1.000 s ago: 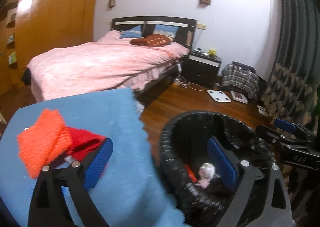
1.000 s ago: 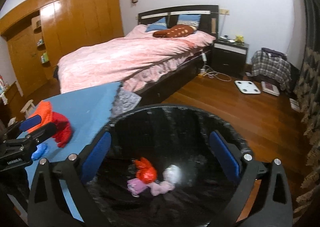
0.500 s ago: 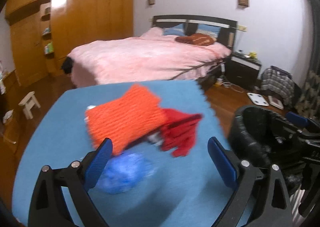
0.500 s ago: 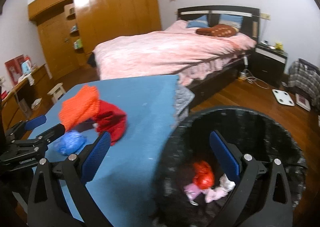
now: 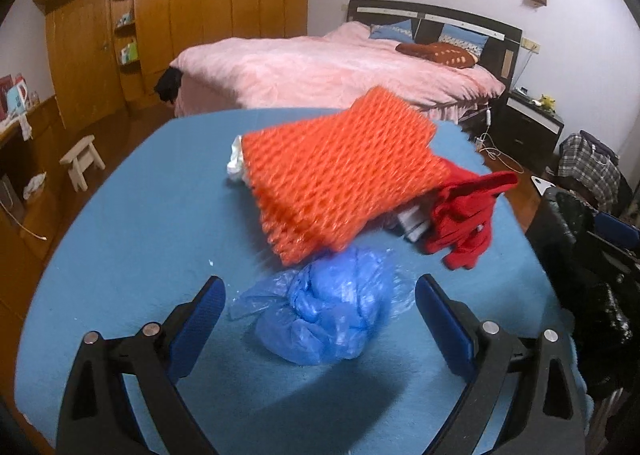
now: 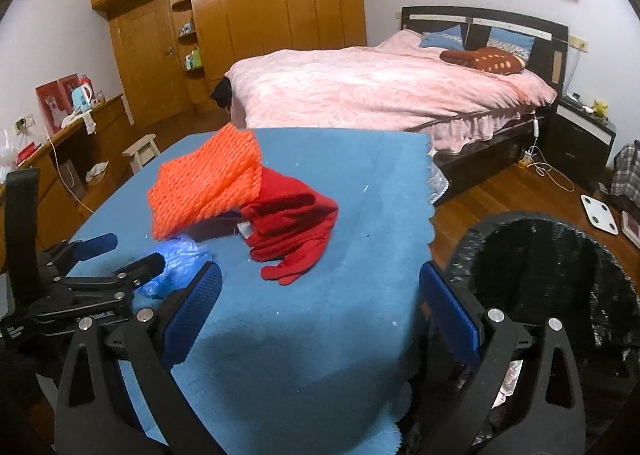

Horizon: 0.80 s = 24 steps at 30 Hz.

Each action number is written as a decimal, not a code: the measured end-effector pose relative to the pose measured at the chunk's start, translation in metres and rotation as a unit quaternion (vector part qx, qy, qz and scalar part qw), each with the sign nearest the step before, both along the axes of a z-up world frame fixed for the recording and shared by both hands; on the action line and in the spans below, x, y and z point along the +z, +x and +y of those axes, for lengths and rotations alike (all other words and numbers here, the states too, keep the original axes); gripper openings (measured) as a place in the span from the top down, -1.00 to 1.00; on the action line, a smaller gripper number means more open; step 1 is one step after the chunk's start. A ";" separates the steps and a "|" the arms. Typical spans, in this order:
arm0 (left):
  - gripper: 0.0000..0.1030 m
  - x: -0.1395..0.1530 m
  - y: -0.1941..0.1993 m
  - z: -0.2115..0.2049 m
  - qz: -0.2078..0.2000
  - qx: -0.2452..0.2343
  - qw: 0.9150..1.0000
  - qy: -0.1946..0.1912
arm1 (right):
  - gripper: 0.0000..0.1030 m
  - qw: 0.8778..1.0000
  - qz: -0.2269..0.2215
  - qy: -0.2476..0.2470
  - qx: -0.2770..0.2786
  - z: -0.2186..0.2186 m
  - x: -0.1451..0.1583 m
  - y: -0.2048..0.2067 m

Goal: Collect trash
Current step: 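Return to the pile and grasp the blue plastic bag with the left tool, then grasp the orange mesh foam sleeve with the right tool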

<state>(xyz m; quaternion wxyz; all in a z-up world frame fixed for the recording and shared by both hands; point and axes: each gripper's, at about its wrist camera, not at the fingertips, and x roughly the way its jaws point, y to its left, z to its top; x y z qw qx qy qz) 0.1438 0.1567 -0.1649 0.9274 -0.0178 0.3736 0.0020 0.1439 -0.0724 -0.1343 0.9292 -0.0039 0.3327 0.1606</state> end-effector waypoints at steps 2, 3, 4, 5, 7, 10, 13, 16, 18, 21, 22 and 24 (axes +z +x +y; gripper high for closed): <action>-0.82 -0.005 0.004 0.000 0.006 -0.001 1.000 -0.004 | -0.87 1.000 0.004 -0.002 0.001 0.002 -0.005 0.002; -0.82 -0.008 0.006 0.001 0.009 0.000 1.000 -0.005 | -0.87 1.000 0.006 -0.002 0.002 0.003 -0.006 0.003; -0.82 -0.010 0.008 0.001 0.012 0.000 1.000 -0.006 | -0.87 1.000 0.008 -0.002 0.002 0.004 -0.008 0.005; -0.82 -0.012 0.010 0.001 0.016 0.000 1.000 -0.007 | -0.87 1.000 0.010 -0.002 0.003 0.006 -0.010 0.006; -0.82 -0.015 0.015 0.001 0.022 0.002 1.000 -0.011 | -0.87 1.000 0.012 -0.004 0.005 0.008 -0.012 0.007; -0.79 -0.018 0.021 0.001 0.031 0.004 0.999 -0.015 | -0.87 1.000 0.016 -0.005 0.007 0.011 -0.017 0.010; -0.60 -0.024 0.024 0.002 0.047 -0.001 0.999 -0.022 | -0.87 1.000 0.018 -0.006 0.010 0.014 -0.020 0.012; -0.26 -0.026 0.025 0.002 0.054 -0.016 0.998 -0.033 | -0.87 1.000 0.022 -0.007 0.010 0.016 -0.022 0.014; -0.03 -0.027 0.023 0.000 0.058 -0.028 0.997 -0.040 | -0.87 1.000 0.024 -0.007 0.010 0.017 -0.024 0.015; 0.05 -0.025 0.019 -0.006 0.056 -0.034 0.997 -0.038 | -0.87 1.000 0.026 -0.008 0.010 0.016 -0.025 0.015; 0.07 -0.023 0.018 -0.008 0.055 -0.034 0.997 -0.039 | -0.87 1.000 0.025 -0.008 0.010 0.016 -0.024 0.015; 0.09 -0.019 0.013 -0.007 0.051 -0.036 0.997 -0.041 | -0.87 1.000 0.025 -0.008 0.010 0.016 -0.024 0.015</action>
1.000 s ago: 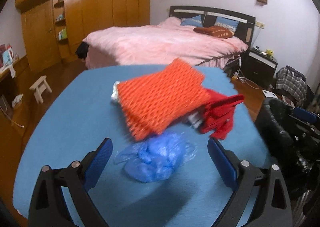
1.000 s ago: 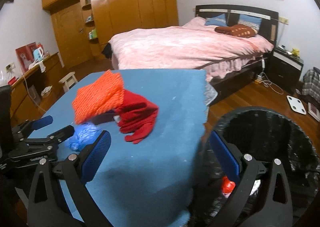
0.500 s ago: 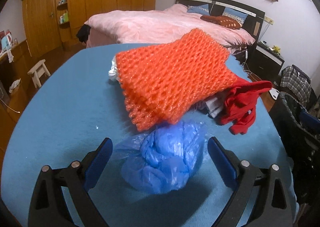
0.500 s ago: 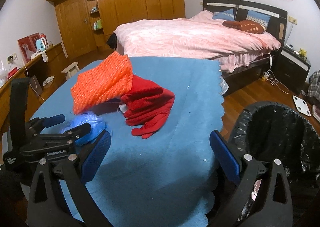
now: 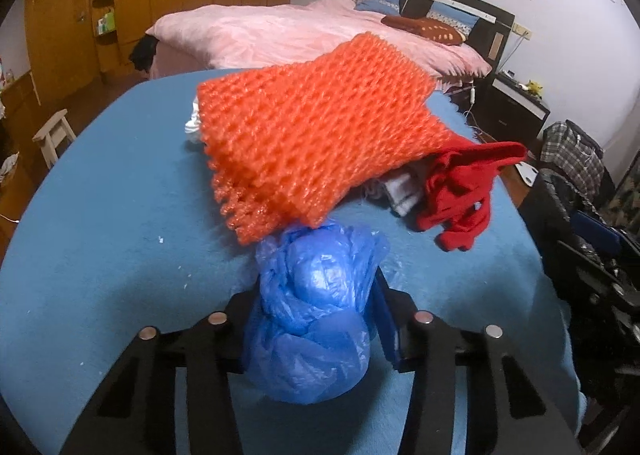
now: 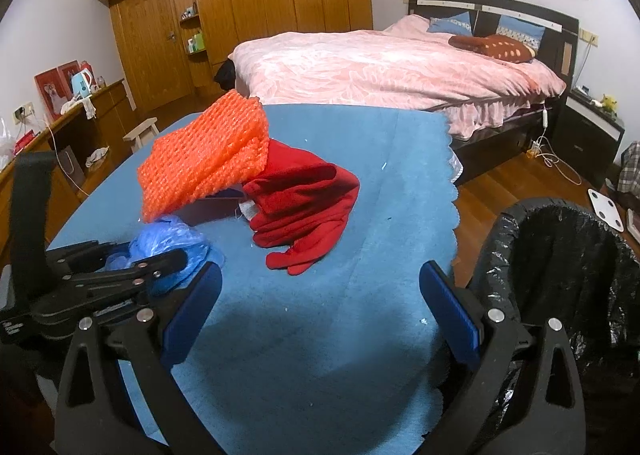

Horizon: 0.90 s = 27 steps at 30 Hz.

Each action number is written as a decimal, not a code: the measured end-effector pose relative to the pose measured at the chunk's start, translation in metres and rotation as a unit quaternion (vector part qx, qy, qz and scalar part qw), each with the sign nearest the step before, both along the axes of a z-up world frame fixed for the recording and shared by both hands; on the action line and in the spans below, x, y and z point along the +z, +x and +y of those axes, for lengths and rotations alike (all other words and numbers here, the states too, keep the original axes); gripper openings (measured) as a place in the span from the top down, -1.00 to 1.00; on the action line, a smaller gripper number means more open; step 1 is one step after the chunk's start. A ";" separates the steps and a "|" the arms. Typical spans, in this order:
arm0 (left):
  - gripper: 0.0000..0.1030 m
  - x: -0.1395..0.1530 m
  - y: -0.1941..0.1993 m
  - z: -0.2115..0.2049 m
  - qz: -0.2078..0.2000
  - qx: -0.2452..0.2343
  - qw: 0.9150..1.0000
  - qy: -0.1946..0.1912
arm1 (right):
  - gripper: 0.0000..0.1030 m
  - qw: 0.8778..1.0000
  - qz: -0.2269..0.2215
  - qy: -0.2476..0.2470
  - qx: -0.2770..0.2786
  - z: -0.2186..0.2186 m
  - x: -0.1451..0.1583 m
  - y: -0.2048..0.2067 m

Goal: Collect trash
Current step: 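Grasp the orange mesh foam sleeve with the right tool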

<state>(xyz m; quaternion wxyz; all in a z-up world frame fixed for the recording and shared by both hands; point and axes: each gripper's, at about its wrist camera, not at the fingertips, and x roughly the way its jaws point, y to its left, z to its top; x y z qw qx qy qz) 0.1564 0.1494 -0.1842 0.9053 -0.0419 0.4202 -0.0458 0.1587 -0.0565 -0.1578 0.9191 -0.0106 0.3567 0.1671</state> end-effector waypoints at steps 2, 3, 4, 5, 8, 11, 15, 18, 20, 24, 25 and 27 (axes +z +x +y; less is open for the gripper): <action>0.10 0.004 -0.009 0.000 -0.002 -0.002 1.000 0.000 | -0.87 1.000 -0.001 0.001 0.000 -0.001 0.002 0.000; 0.10 0.007 -0.012 0.000 -0.003 -0.002 1.000 0.000 | -0.87 1.000 -0.003 0.002 -0.001 -0.001 0.003 0.000; 0.10 0.009 -0.016 0.001 -0.005 -0.003 1.000 0.001 | -0.87 1.000 -0.005 0.002 -0.001 -0.001 0.004 0.000; 0.10 0.012 -0.021 0.002 -0.008 -0.002 1.000 0.004 | -0.87 1.000 -0.006 0.003 -0.001 -0.001 0.005 0.000; 0.10 0.021 -0.027 0.008 -0.017 0.007 1.000 0.006 | -0.87 1.000 -0.012 0.004 0.000 0.000 0.010 0.001; 0.10 0.031 -0.028 0.020 -0.031 0.025 0.999 0.003 | -0.87 1.000 -0.016 0.004 0.002 0.004 0.014 0.002; 0.10 0.047 -0.026 0.032 -0.053 0.041 0.998 0.004 | -0.87 1.000 -0.023 0.007 0.007 0.013 0.019 0.005; 0.10 0.056 -0.025 0.040 -0.066 0.052 0.996 0.005 | -0.87 0.999 -0.029 0.013 0.013 0.023 0.025 0.010; 0.10 0.060 -0.023 0.043 -0.072 0.057 0.996 0.004 | -0.87 0.999 -0.034 0.018 0.019 0.031 0.030 0.014; 0.10 0.066 -0.018 0.054 -0.083 0.073 0.994 0.006 | -0.87 0.998 -0.041 0.019 0.034 0.050 0.036 0.025; 0.10 0.067 -0.017 0.057 -0.085 0.078 0.993 0.006 | -0.87 0.998 -0.043 0.019 0.036 0.054 0.037 0.028; 0.10 0.069 -0.013 0.064 -0.089 0.087 0.992 0.007 | -0.87 0.998 -0.044 0.021 0.041 0.065 0.040 0.037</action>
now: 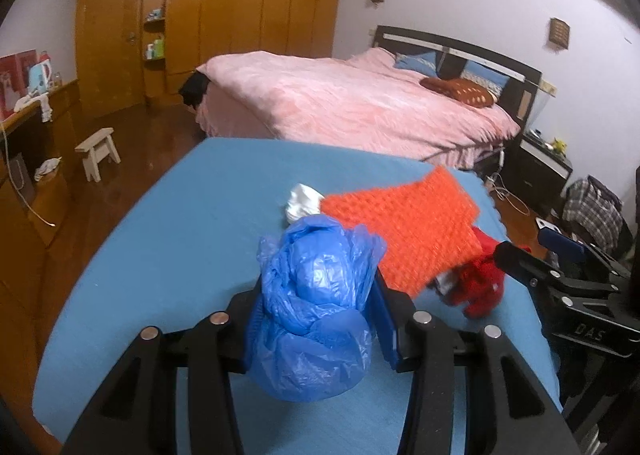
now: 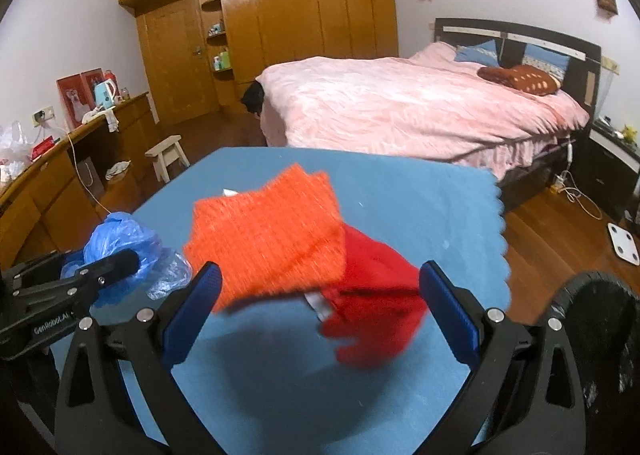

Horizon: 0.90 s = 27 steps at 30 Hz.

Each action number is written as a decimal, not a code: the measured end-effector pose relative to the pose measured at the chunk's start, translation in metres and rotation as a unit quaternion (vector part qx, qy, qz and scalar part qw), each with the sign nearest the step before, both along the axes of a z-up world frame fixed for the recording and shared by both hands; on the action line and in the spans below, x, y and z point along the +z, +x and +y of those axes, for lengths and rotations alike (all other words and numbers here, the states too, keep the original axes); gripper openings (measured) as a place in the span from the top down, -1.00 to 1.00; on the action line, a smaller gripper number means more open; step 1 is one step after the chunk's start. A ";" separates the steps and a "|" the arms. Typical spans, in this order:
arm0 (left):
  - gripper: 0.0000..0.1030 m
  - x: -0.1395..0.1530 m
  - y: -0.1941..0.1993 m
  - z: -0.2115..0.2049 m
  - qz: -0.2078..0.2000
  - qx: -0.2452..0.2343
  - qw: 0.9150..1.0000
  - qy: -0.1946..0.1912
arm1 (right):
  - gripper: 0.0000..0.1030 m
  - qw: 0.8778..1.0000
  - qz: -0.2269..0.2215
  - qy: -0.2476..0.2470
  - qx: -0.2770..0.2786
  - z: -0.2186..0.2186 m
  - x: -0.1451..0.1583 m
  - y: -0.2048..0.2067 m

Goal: Collect trash
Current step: 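Grasp the orange mesh foam sleeve with the right tool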

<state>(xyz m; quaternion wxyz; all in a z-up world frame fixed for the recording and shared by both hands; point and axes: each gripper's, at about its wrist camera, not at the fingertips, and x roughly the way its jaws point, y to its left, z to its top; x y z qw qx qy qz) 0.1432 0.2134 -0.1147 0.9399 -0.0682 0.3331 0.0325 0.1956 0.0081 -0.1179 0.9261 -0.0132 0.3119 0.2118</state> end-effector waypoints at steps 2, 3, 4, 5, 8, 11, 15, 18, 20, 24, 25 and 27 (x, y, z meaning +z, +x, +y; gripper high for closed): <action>0.10 0.001 0.003 0.006 -0.003 0.007 1.000 0.001 | -0.86 1.000 0.002 0.001 0.003 0.009 0.001 0.007; 0.10 0.003 0.005 0.009 -0.006 0.010 1.000 0.004 | -0.86 1.000 0.003 0.003 0.005 0.012 0.000 0.010; 0.10 0.003 0.007 0.011 -0.008 0.011 1.000 0.007 | -0.86 1.000 0.004 0.004 0.006 0.015 0.000 0.011; 0.10 0.004 0.008 0.013 -0.010 0.012 1.000 0.009 | -0.86 1.000 0.005 0.004 0.007 0.019 0.000 0.015; 0.10 0.003 0.011 0.017 -0.011 0.015 1.000 0.009 | -0.86 1.000 0.008 -0.002 0.008 0.027 -0.003 0.020; 0.10 0.002 0.014 0.022 -0.012 0.020 1.000 0.008 | -0.86 1.000 0.013 -0.010 0.008 0.034 -0.008 0.027; 0.10 -0.001 0.015 0.028 -0.009 0.025 1.000 0.005 | -0.86 1.000 0.019 -0.020 0.007 0.042 -0.015 0.035; 0.10 -0.002 0.016 0.030 -0.008 0.028 1.000 0.004 | -0.71 0.999 0.027 -0.024 0.008 0.046 -0.019 0.040; 0.10 -0.003 0.016 0.030 -0.008 0.027 1.000 0.003 | -0.53 0.999 0.036 -0.029 0.014 0.049 -0.022 0.043; 0.10 -0.003 0.017 0.031 -0.008 0.027 1.000 0.002 | -0.21 0.998 0.044 -0.032 0.022 0.051 -0.025 0.043; 0.10 -0.003 0.017 0.030 -0.007 0.027 1.000 0.002 | -0.02 0.998 0.043 -0.032 0.023 0.050 -0.026 0.043; 0.10 -0.004 0.018 0.030 -0.006 0.026 1.000 0.002 | 0.13 0.998 0.046 -0.032 0.029 0.049 -0.026 0.041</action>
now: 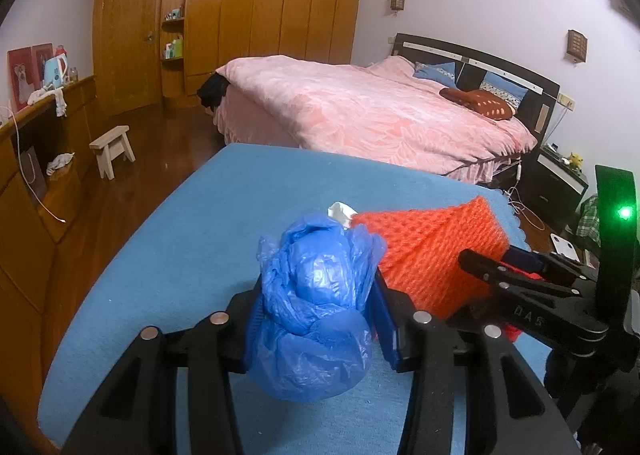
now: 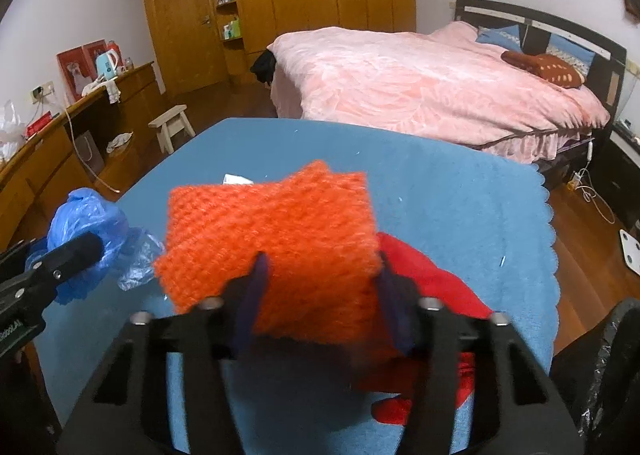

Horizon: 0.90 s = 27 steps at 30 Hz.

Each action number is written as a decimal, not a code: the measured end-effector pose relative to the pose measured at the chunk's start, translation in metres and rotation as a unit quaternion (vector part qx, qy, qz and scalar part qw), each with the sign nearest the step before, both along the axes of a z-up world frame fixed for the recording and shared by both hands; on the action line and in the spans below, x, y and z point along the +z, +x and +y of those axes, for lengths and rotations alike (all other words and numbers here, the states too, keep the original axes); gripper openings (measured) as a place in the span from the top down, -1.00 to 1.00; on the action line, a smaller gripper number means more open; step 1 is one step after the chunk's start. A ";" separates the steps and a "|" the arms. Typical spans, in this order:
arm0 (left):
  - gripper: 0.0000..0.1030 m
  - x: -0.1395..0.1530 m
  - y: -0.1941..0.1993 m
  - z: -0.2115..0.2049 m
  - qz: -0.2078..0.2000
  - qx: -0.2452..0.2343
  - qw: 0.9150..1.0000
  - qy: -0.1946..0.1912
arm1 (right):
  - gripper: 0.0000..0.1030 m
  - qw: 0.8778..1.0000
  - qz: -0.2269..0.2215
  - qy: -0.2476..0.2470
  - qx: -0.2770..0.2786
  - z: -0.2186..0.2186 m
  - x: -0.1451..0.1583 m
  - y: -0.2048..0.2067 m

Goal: Collect trash
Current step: 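Grasp the orange mesh foam sleeve with the right tool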

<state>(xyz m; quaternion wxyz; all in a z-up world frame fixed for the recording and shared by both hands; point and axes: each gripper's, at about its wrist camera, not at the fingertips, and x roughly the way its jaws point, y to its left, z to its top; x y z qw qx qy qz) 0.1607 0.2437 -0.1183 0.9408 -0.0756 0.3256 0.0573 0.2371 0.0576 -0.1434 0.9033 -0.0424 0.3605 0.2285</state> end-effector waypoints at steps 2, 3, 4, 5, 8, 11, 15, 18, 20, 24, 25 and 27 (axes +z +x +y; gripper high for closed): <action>0.10 0.000 -0.002 -0.003 0.000 -0.001 1.000 0.000 | 0.29 1.000 0.000 0.003 0.001 -0.002 0.001 -0.002; 0.10 0.000 -0.002 -0.003 0.001 -0.002 1.000 0.000 | 0.35 1.000 0.001 0.005 0.003 -0.005 0.001 -0.003; 0.10 0.000 -0.003 -0.004 0.001 -0.003 1.000 0.001 | 0.43 1.000 0.001 0.008 0.005 -0.007 0.001 -0.003; 0.10 0.000 -0.003 -0.005 0.001 -0.004 1.000 0.001 | 0.45 1.000 0.003 0.013 0.007 -0.010 0.002 -0.004; 0.10 0.001 -0.004 -0.007 0.000 -0.007 1.000 0.001 | 0.62 1.000 0.004 0.021 0.009 -0.017 0.005 -0.008; 0.10 0.001 -0.005 -0.010 0.000 -0.010 1.000 0.002 | 0.63 1.000 0.002 0.029 0.010 -0.025 0.010 -0.015; 0.10 0.002 -0.009 -0.015 0.000 -0.017 1.000 0.003 | 0.64 0.999 -0.003 0.036 0.007 -0.039 0.017 -0.026; 0.10 0.002 -0.010 -0.019 0.001 -0.022 1.000 0.001 | 0.64 0.999 0.005 0.042 0.001 -0.050 0.019 -0.030; 0.10 0.003 -0.010 -0.024 0.001 -0.027 1.000 0.001 | 0.61 0.999 0.009 0.033 0.000 -0.055 0.017 -0.034; 0.10 0.000 -0.009 -0.035 0.006 -0.038 0.999 0.001 | 0.41 1.000 0.008 0.001 -0.015 -0.062 0.010 -0.039; 0.10 0.000 -0.009 -0.037 0.007 -0.039 0.999 0.002 | 0.16 1.000 0.009 -0.001 -0.022 -0.065 0.009 -0.040; 0.10 -0.002 -0.009 -0.040 0.009 -0.041 0.999 0.004 | -0.01 0.999 0.005 0.002 -0.034 -0.071 0.010 -0.043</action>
